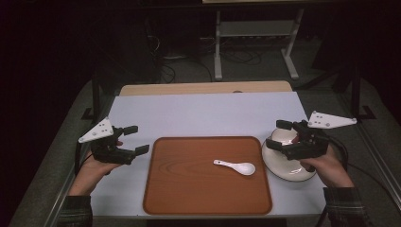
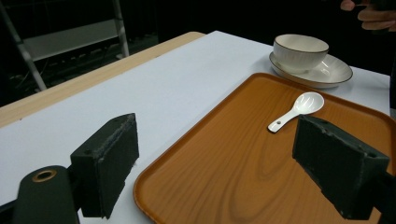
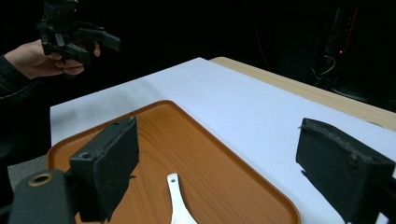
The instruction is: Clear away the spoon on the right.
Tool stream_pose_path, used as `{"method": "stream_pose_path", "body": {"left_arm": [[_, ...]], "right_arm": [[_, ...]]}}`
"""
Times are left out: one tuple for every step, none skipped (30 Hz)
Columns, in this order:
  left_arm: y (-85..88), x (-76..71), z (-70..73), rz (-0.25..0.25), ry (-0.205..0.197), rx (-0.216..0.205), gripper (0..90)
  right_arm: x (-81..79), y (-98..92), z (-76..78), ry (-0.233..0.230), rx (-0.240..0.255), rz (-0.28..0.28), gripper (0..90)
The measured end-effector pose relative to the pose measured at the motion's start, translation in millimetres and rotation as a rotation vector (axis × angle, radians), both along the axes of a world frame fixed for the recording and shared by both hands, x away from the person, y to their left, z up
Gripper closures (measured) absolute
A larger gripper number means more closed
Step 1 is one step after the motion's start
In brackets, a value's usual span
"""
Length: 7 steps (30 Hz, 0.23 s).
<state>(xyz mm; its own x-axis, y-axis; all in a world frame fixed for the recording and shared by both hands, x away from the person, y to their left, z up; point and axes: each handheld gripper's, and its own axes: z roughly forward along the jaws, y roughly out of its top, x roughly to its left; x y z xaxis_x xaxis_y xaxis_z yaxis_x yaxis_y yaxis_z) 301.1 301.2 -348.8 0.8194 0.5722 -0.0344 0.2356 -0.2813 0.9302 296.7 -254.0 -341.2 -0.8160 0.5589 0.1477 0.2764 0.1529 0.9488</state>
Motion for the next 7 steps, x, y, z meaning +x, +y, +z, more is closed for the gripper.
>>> {"method": "stream_pose_path", "body": {"left_arm": [[-0.1,-0.1,0.0,0.0,0.0,0.001,14.0],[-0.3,0.1,-0.2,-0.001,0.0,0.003,14.0],[-0.4,0.3,-0.6,-0.001,0.0,0.005,14.0],[-0.5,0.5,-1.0,-0.002,0.002,0.006,14.0],[-0.5,0.6,-1.1,-0.002,0.002,0.006,14.0],[-0.5,0.9,-1.4,-0.001,0.004,0.005,14.0],[-0.2,1.2,-1.5,0.0,0.003,0.005,14.0]], "right_arm": [[0.0,-0.1,-0.3,-0.002,0.0,0.001,12.6],[0.0,-0.2,-0.4,-0.003,0.0,0.001,12.6],[0.0,-0.2,-0.4,-0.004,0.0,0.0,12.6],[-0.1,-0.2,-0.4,-0.004,0.001,0.001,12.5],[-0.3,-0.4,-0.2,-0.006,0.002,0.002,12.5],[-0.4,-0.5,-0.1,-0.007,0.002,0.002,12.5],[-0.6,-0.7,0.1,-0.007,0.003,0.002,12.5]]}}
